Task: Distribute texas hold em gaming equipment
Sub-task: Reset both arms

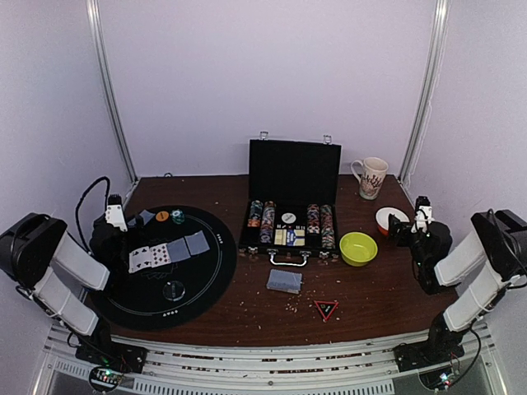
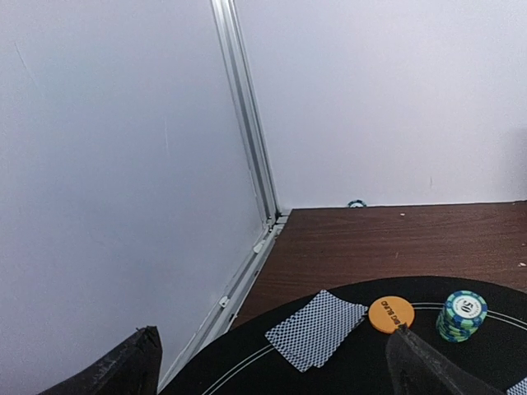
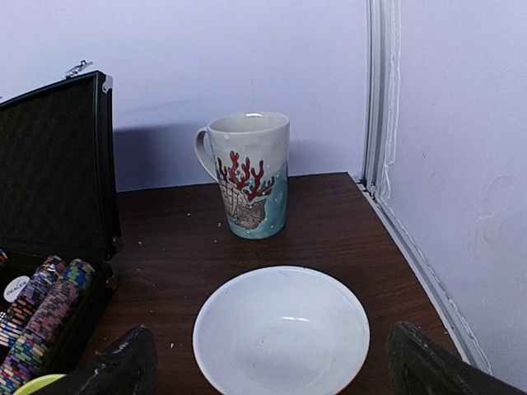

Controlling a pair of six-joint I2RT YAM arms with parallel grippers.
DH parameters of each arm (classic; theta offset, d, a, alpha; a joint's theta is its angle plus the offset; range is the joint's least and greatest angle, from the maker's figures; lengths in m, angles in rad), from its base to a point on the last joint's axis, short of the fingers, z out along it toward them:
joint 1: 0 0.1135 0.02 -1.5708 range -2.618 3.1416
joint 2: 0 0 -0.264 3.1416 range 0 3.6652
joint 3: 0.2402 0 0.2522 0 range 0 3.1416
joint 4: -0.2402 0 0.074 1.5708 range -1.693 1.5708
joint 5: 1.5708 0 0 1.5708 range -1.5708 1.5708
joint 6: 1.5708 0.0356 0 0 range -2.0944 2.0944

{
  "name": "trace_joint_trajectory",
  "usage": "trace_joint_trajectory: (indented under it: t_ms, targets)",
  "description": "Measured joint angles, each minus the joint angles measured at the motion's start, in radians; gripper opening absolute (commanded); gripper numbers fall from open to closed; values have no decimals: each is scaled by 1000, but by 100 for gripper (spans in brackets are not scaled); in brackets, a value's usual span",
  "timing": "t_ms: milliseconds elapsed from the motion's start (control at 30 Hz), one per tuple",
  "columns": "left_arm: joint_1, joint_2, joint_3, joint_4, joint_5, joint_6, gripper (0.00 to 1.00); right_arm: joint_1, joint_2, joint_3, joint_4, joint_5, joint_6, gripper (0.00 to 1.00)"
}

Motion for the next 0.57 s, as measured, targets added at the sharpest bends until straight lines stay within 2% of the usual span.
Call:
trace_joint_trajectory:
  t_ms: [100, 567]
  targets:
    - [6, 40, -40, 79, 45, 10, 98, 0, 0, 12, -2, -3, -4, 100]
    - [33, 52, -28, 62, 95, 2, 98, 0, 0, 12, -22, 12, -4, 100]
